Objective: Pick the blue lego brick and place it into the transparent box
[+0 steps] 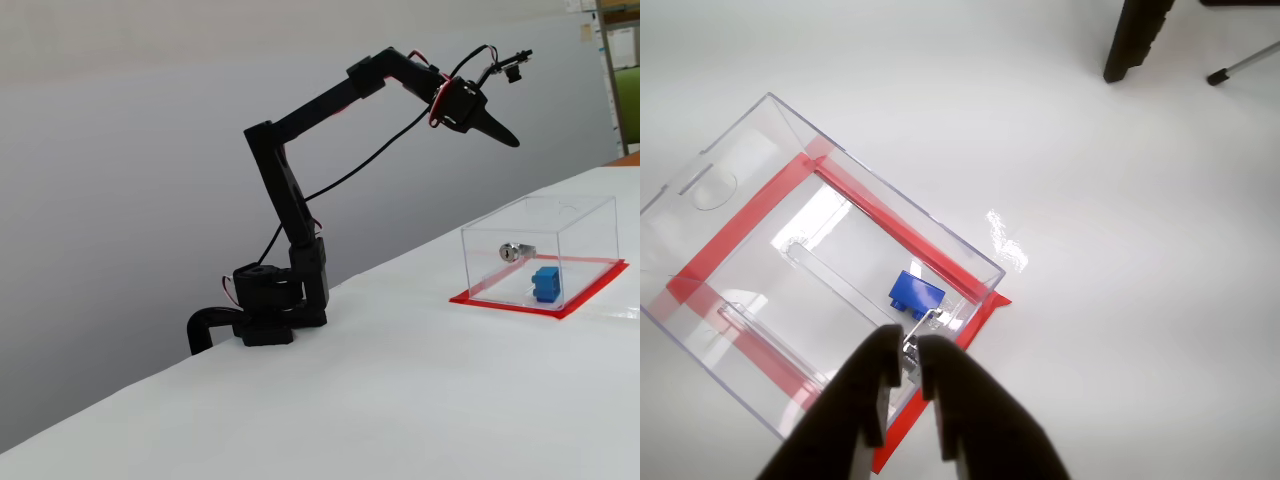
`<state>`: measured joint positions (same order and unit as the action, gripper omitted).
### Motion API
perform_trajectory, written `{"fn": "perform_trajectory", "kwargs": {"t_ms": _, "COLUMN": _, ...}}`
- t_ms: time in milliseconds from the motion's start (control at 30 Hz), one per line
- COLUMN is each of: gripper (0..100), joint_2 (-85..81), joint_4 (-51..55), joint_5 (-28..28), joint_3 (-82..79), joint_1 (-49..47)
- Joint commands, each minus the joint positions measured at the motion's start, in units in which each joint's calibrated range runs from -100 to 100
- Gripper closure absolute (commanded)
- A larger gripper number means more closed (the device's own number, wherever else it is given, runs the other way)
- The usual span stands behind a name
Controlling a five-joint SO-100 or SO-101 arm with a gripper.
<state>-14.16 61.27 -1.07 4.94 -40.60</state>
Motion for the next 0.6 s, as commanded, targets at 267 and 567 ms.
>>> {"fn": "perform_trajectory", "kwargs": {"t_ms": 267, "gripper": 98, "joint_2": -25.8, "joint_4": 0.2, "joint_5": -0.3, "joint_3": -22.5, "joint_1": 8.4}}
{"fn": "perform_trajectory", "kwargs": {"t_ms": 567, "gripper": 98, "joint_2": -41.3, "joint_4": 0.2, "joint_5": -0.3, "joint_3": -36.8, "joint_1": 14.6}}
